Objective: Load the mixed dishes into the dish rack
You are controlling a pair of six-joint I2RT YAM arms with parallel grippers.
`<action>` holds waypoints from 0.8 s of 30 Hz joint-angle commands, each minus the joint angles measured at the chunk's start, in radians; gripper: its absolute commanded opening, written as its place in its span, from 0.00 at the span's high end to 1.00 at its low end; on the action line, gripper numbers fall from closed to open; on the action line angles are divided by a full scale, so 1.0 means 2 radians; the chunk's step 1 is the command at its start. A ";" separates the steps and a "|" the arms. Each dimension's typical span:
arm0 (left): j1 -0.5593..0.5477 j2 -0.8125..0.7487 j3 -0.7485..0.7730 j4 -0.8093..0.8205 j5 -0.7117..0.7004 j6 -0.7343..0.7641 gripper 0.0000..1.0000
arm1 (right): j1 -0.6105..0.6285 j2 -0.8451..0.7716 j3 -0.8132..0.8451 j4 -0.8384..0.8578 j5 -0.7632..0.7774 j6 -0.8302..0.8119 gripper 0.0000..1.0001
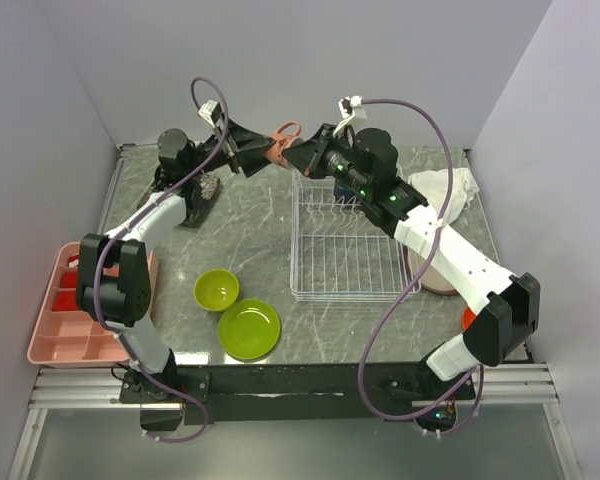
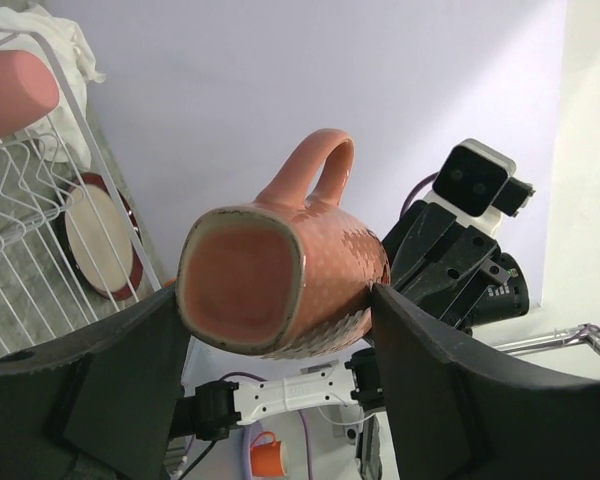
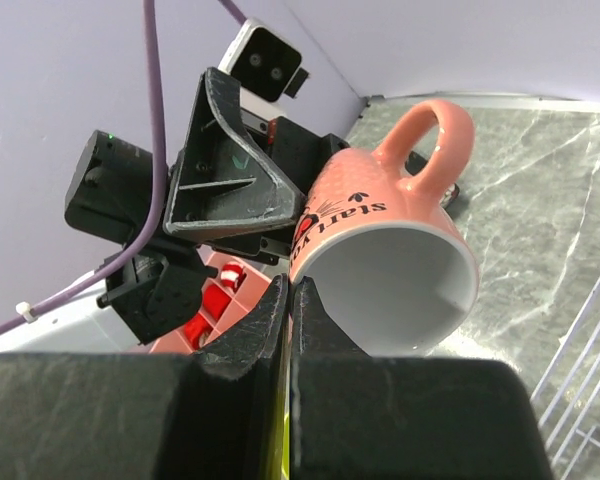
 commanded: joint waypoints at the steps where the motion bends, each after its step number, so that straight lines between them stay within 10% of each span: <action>1: -0.003 -0.015 0.026 0.031 0.013 0.000 0.29 | 0.004 -0.003 0.028 0.053 0.006 -0.004 1.00; 20: 0.008 -0.023 0.026 -0.011 -0.005 0.030 0.57 | 0.011 -0.024 -0.121 0.069 -0.001 -0.040 0.99; 24: 0.008 -0.025 0.024 -0.005 -0.004 0.035 0.66 | 0.010 -0.009 -0.123 0.078 -0.004 -0.040 0.74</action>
